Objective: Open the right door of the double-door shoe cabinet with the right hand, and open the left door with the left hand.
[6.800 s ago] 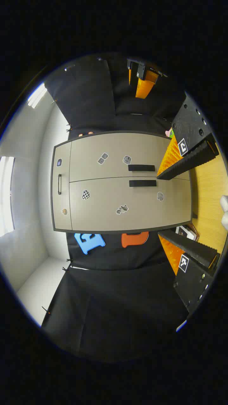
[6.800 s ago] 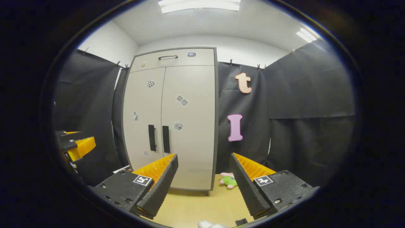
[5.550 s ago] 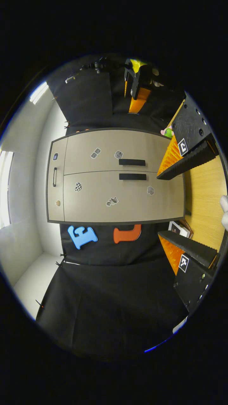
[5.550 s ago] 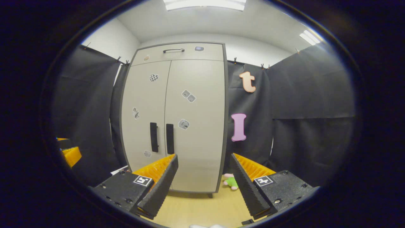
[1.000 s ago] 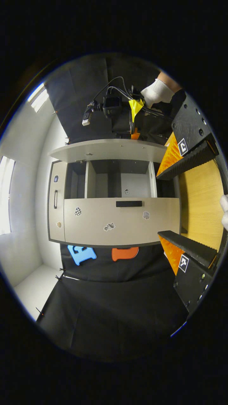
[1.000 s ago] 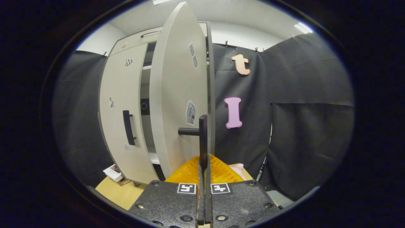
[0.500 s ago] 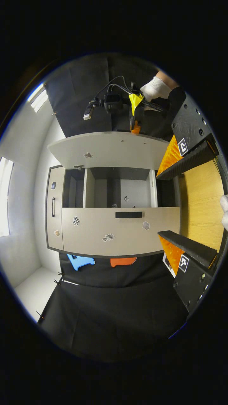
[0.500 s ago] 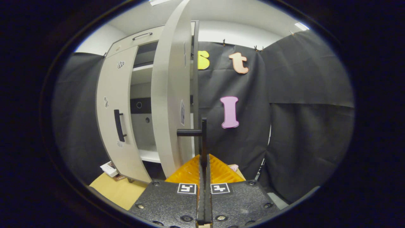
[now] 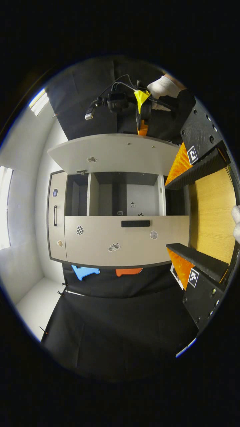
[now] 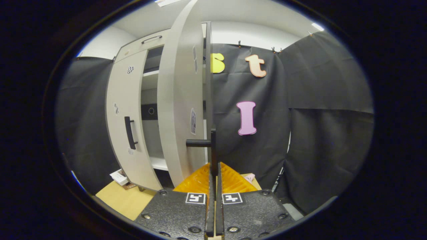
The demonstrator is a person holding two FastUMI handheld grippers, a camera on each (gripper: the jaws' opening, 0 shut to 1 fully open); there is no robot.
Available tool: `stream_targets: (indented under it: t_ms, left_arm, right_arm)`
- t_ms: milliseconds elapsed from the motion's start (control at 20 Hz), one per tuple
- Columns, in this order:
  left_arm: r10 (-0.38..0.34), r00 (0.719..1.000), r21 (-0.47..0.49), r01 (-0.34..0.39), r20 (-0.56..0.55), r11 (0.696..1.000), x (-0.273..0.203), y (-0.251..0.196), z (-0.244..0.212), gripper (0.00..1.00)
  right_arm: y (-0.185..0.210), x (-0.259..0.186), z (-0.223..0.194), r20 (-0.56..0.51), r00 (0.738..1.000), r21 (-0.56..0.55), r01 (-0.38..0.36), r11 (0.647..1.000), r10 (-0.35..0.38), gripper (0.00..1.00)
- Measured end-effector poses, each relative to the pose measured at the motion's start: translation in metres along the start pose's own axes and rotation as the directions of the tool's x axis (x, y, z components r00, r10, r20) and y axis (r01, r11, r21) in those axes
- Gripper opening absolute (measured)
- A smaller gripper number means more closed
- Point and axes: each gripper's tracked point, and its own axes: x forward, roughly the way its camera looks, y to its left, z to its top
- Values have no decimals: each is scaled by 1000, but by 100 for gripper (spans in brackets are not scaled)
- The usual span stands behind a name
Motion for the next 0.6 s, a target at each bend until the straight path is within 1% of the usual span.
stream_targets:
  t_ms: [100,150,200,250,350,400,450,500,600]
  left_arm:
    - [9,1000,3,-9,-2,1000,1,8,0,97]
    - [14,1000,5,-14,-2,1000,1,13,0,97]
    - [17,1000,7,-17,1,1000,2,19,1,97]
    - [19,1000,9,-20,2,1000,3,24,1,97]
    - [24,1000,14,-24,5,1000,5,36,1,97]
    - [26,1000,19,-27,4,999,6,43,1,97]
    - [27,1000,22,-27,2,999,8,49,0,97]
    - [27,1000,24,-27,1,999,10,54,0,97]
    - [26,1000,28,-26,-1,999,13,65,-2,96]
  right_arm:
    - [-2,-10,7,16,999,-22,29,999,-29,9]
    - [-3,-16,12,32,999,-26,41,999,-40,17]
    - [-8,-24,16,43,997,-30,58,998,-57,19]
    - [-11,-32,20,52,996,-28,76,997,-74,26]
    - [-8,-47,26,56,994,-18,92,996,-91,46]
    - [-3,-55,27,63,994,-12,88,996,-88,65]
    - [1,-63,29,72,993,-8,91,996,-90,70]
    - [6,-71,30,83,992,-6,92,996,-91,82]
    - [24,-86,31,98,992,-6,82,997,-81,95]
